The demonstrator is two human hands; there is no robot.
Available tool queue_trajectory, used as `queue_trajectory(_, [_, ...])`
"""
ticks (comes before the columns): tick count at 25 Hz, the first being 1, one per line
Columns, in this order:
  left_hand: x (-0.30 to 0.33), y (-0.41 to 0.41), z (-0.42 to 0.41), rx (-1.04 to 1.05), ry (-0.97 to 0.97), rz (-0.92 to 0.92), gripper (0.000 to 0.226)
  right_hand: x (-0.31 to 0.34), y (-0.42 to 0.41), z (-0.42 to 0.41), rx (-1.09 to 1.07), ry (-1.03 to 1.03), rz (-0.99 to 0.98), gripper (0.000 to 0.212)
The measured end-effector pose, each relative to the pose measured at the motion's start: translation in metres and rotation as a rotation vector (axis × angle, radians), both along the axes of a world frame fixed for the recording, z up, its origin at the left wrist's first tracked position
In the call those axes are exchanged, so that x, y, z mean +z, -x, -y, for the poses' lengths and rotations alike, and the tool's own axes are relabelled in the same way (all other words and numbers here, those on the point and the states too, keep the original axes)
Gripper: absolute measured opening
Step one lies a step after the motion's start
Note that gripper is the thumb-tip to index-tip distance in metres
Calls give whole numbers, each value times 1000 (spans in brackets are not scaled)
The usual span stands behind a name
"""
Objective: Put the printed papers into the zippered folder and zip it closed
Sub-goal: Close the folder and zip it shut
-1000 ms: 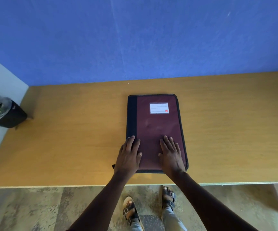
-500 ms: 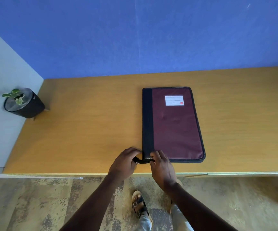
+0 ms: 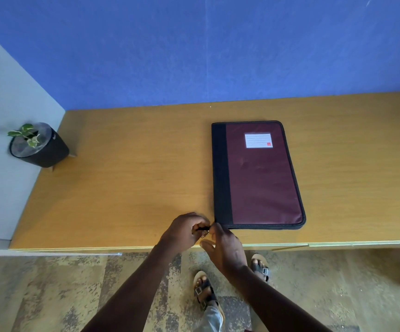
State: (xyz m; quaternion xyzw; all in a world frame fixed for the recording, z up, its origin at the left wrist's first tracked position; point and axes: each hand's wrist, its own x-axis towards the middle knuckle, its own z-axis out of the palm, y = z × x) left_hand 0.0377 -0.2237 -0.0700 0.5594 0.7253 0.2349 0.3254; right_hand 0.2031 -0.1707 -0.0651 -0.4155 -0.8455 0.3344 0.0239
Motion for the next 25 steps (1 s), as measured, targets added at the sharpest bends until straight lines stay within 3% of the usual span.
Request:
queue_trajectory(4, [3,-1,-3,6,60,62,20,2,7,6,-55,25,14,41])
queue_trajectory(18, [8,-5,-11,101,160,147,15,6,22,6,-141,81,98,17])
queue_trajectory(25, [9,-3,-9,-19,143,79,15,7,19,2,-58,-25,163,19])
